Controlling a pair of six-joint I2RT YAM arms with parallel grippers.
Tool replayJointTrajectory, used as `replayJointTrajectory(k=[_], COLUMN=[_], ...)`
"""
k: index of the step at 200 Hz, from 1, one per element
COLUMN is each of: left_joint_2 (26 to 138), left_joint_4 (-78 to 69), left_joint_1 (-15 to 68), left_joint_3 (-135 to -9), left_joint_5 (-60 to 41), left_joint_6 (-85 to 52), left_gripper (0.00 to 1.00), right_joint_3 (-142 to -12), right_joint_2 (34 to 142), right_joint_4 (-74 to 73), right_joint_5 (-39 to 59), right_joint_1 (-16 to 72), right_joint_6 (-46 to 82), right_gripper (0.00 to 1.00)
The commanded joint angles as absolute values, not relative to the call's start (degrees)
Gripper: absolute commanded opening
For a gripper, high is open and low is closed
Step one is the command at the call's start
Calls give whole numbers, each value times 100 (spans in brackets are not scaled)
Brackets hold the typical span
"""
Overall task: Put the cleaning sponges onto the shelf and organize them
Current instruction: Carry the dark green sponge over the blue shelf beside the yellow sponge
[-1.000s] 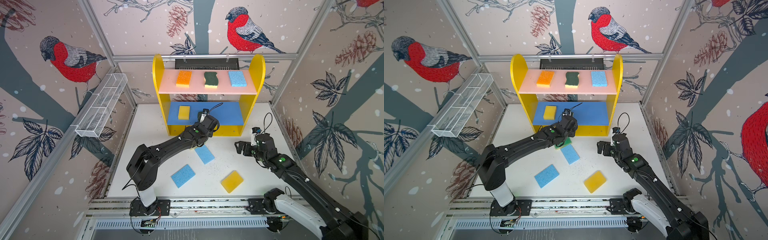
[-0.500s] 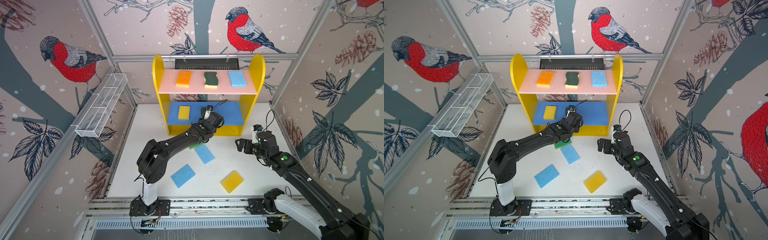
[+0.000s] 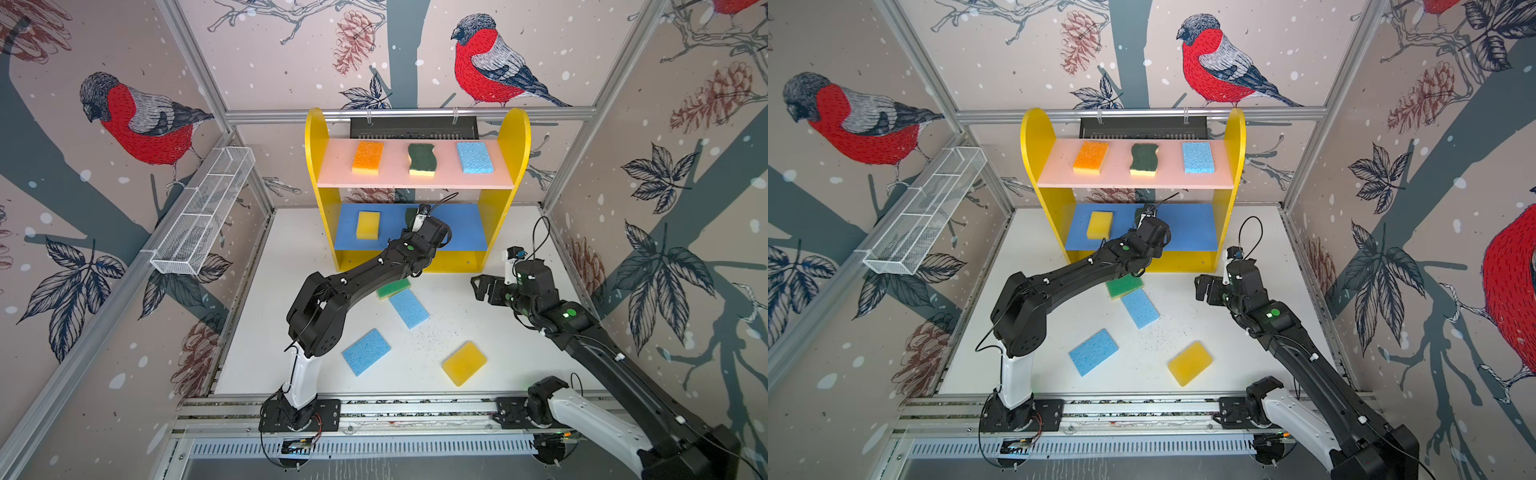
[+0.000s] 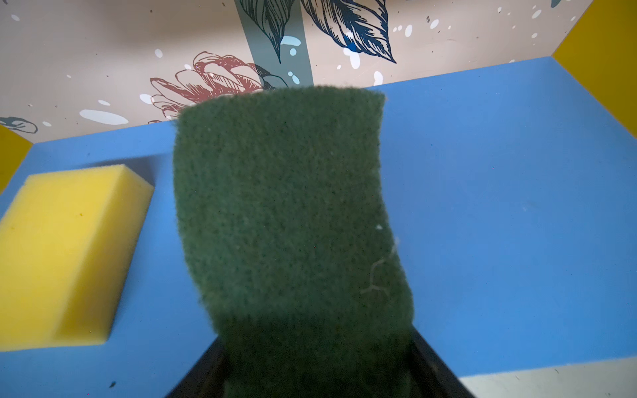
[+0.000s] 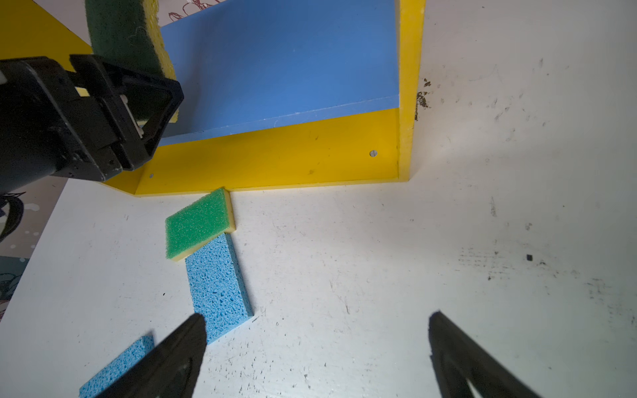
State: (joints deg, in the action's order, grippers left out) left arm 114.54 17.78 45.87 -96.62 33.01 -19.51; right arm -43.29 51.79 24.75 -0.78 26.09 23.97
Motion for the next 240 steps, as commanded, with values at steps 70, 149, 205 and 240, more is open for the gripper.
replayJointTrajectory(k=[70, 149, 205, 240], left_joint_2=[11606, 11733, 11873, 11940], left_joint_4=[1450, 1429, 1476, 1499], left_joint_1=[4360, 4338, 4322, 4307], left_joint_3=[-9830, -9971, -10089, -10125], left_joint_5=[3012, 2954, 2936, 2931], left_joint_6=[-1945, -1942, -1969, -1985], left_gripper=[64, 64, 64, 64], right_joint_3=[-4449, -4474, -4448, -4458], right_joint_2=[5291, 5358, 5369, 5396], right_joint_4=[2447, 2435, 2422, 2415], right_joint_5=[-18, -26, -18, -8], right_joint_1=[2601, 2591, 2593, 2590], right_joint_6=[2452, 2440, 2444, 2452], right_gripper=[100, 100, 100, 100])
